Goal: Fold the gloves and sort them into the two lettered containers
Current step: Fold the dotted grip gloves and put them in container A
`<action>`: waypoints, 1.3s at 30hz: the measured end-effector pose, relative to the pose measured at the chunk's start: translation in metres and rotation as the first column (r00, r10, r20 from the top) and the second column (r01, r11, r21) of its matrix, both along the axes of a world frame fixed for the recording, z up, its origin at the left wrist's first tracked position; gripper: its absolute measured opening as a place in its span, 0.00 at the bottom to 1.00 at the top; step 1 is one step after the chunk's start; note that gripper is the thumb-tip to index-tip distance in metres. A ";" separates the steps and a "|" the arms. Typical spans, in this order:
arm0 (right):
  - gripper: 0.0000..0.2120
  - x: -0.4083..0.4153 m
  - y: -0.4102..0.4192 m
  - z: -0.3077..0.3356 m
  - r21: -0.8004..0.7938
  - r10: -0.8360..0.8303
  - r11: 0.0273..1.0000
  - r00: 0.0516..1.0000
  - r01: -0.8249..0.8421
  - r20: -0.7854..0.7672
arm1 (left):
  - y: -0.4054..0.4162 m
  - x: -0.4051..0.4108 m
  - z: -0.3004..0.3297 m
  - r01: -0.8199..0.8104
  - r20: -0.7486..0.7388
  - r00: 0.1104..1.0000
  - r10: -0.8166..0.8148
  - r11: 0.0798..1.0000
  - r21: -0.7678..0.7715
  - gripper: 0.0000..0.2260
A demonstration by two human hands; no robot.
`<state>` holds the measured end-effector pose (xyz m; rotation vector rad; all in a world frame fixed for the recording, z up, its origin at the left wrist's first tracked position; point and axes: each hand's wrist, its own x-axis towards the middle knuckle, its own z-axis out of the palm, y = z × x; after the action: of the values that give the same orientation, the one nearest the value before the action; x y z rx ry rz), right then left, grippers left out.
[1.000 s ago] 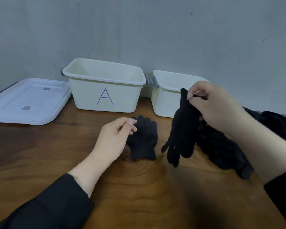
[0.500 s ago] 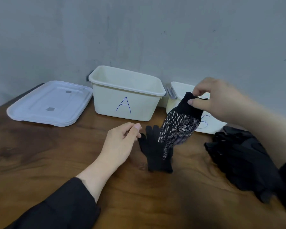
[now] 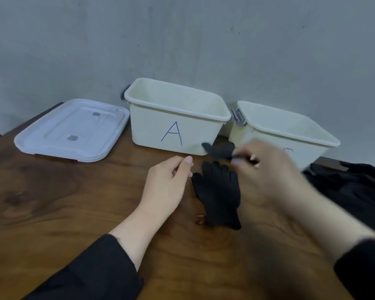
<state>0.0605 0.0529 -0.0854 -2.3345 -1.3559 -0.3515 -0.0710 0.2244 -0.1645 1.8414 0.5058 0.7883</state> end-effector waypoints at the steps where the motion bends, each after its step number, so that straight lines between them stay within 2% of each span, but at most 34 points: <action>1: 0.05 -0.009 -0.007 -0.027 -0.095 0.031 0.995 0.999 -0.033 -0.028 | 0.001 0.001 -0.002 0.000 -0.016 1.000 0.000 1.000 0.025 0.15; 3: 0.16 -0.030 -0.022 -0.072 -0.231 0.051 0.970 0.993 -0.075 -0.109 | 0.002 0.003 -0.006 0.011 -0.070 0.998 -0.005 0.996 0.085 0.13; 5: 0.21 -0.041 -0.033 -0.093 -0.138 0.043 0.988 0.979 -0.072 -0.201 | 0.002 0.005 -0.010 0.053 -0.158 0.987 -0.027 0.986 0.161 0.10; 7: 0.18 -0.040 -0.037 -0.097 0.011 0.019 1.000 0.964 -0.016 -0.264 | 0.003 0.007 -0.015 0.106 -0.250 0.967 -0.041 0.962 0.251 0.09; 8: 0.17 -0.037 -0.038 -0.098 0.032 0.003 0.999 0.962 0.006 -0.273 | 0.003 0.007 -0.017 0.129 -0.289 0.957 -0.041 0.948 0.291 0.08; 12: 0.12 -0.027 -0.039 -0.105 -0.041 0.002 0.999 0.975 -0.012 -0.220 | 0.004 0.008 -0.018 0.253 -0.437 0.898 -0.046 0.867 0.428 0.12; 16: 0.05 -0.027 -0.033 -0.108 -0.032 -0.027 0.999 0.982 0.021 -0.185 | 0.006 0.010 -0.016 0.387 -0.549 0.832 -0.074 0.787 0.480 0.17; 20: 0.04 -0.031 -0.024 -0.106 -0.057 -0.051 0.997 0.987 0.043 -0.153 | 0.009 0.013 -0.019 0.388 -0.563 0.825 -0.055 0.780 0.491 0.18; 24: 0.04 -0.035 -0.028 -0.093 -0.009 -0.065 0.998 0.989 0.064 -0.134 | 0.007 0.015 -0.020 0.360 -0.565 0.825 -0.020 0.788 0.499 0.18; 29: 0.04 -0.041 -0.033 -0.091 -0.189 0.030 0.980 0.979 -0.069 -0.200 | 0.006 0.012 -0.018 0.348 -0.558 0.829 -0.032 0.811 0.470 0.16; 30: 0.03 -0.041 -0.034 -0.091 -0.181 0.038 0.980 0.975 -0.079 -0.221 | 0.007 0.011 -0.017 0.328 -0.535 0.844 -0.037 0.825 0.460 0.14; 32: 0.07 -0.038 -0.035 -0.088 -0.043 0.032 0.998 0.960 -0.045 -0.280 | 0.006 0.008 -0.015 0.273 -0.490 0.871 -0.037 0.865 0.420 0.10; 34: 0.11 -0.032 -0.037 -0.087 0.090 -0.042 0.993 0.952 0.072 -0.303 | 0.006 0.009 -0.015 0.246 -0.468 0.883 -0.033 0.881 0.403 0.12; 35: 0.15 -0.028 -0.038 -0.087 0.088 -0.096 0.988 0.945 0.130 -0.314 | 0.005 0.011 -0.016 0.248 -0.475 0.880 -0.026 0.877 0.411 0.15; 39: 0.24 -0.022 -0.038 -0.097 -0.139 -0.238 0.969 0.914 0.202 -0.329 | -0.001 0.028 -0.023 0.208 -0.481 0.874 0.064 0.847 0.489 0.23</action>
<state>0.0385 0.0153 -0.1822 -2.4935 -0.9672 0.0664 -0.0430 0.2236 -0.1871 2.5915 0.5588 0.4197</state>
